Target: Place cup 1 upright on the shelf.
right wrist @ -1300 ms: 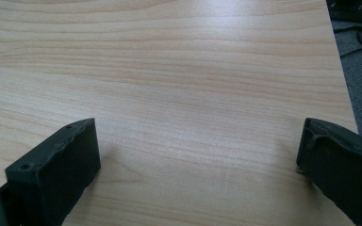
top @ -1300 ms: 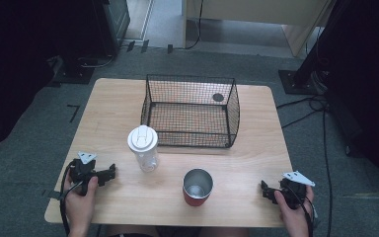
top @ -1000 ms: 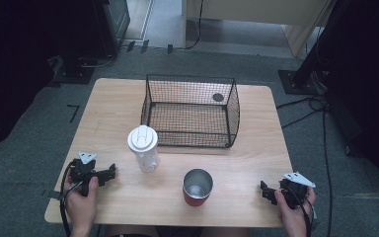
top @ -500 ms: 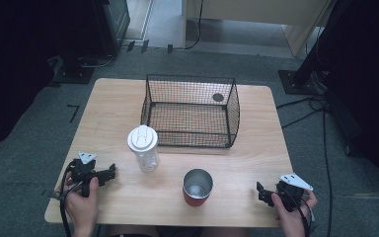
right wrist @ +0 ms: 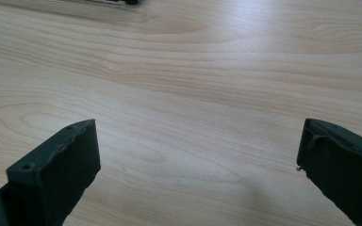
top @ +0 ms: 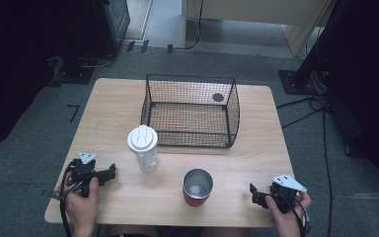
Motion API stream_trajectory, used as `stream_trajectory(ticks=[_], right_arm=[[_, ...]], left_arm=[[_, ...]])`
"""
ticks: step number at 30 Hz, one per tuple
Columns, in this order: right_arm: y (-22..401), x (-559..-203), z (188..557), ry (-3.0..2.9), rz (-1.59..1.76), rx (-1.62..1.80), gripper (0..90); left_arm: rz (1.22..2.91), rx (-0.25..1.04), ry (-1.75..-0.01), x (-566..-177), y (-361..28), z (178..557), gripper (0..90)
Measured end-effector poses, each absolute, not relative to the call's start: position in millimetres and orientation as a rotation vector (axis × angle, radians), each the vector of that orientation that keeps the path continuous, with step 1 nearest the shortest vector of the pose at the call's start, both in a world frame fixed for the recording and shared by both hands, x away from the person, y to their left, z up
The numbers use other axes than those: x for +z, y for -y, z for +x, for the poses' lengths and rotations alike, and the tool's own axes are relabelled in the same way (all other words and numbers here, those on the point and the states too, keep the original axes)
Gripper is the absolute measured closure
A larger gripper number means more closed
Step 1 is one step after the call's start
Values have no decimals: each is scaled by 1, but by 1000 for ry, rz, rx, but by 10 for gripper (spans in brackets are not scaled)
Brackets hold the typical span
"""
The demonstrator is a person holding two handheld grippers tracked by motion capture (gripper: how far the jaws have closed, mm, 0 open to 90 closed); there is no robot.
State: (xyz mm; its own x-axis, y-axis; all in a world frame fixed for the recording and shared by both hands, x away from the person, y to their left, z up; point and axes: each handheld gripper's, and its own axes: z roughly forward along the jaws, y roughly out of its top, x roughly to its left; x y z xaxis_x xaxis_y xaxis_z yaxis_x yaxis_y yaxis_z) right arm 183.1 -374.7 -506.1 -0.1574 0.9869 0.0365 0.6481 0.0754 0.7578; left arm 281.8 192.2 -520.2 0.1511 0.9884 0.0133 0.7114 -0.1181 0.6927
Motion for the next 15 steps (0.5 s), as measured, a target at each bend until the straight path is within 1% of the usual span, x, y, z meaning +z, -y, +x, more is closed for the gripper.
stream_trajectory(ticks=[15], right_arm=[[348, -503, 180, -1928, 1545, 935, 0]], left_arm=[[1892, 665, -1616, -520, -192, 282, 0]])
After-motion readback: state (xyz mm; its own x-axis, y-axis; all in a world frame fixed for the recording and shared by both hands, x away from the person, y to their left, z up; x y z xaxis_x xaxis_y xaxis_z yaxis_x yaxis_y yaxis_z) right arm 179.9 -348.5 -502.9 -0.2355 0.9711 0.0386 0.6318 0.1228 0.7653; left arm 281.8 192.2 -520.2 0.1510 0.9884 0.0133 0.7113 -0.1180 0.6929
